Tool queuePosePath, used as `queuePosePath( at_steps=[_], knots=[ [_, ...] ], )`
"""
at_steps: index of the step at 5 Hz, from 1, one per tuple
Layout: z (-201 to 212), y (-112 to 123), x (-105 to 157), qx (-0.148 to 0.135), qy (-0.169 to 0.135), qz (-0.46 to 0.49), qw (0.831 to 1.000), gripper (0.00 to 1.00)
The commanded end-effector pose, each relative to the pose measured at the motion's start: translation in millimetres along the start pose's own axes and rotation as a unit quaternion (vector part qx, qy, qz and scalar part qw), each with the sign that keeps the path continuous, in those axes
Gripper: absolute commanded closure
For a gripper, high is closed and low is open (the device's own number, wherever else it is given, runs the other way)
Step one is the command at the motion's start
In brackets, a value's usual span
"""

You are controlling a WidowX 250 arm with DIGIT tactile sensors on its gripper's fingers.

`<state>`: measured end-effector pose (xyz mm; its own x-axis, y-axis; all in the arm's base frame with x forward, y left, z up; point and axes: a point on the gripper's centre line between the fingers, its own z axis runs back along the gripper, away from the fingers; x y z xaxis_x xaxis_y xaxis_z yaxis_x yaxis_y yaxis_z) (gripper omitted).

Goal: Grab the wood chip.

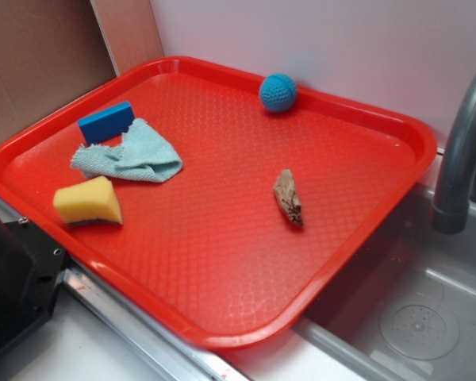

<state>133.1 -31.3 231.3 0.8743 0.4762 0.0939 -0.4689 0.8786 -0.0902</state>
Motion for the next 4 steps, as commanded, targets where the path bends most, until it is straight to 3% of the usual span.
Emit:
queuePosePath(
  at_steps=[1, 2, 4],
  knots=[
    [-33, -30, 30, -0.057, -0.008, 0.175, 0.983, 0.0],
    [-60, -55, 35, -0.07, -0.02, 0.19, 0.979, 0.0],
    [-124, -93, 44, -0.053, -0.003, 0.249, 0.967, 0.0]
  ],
)
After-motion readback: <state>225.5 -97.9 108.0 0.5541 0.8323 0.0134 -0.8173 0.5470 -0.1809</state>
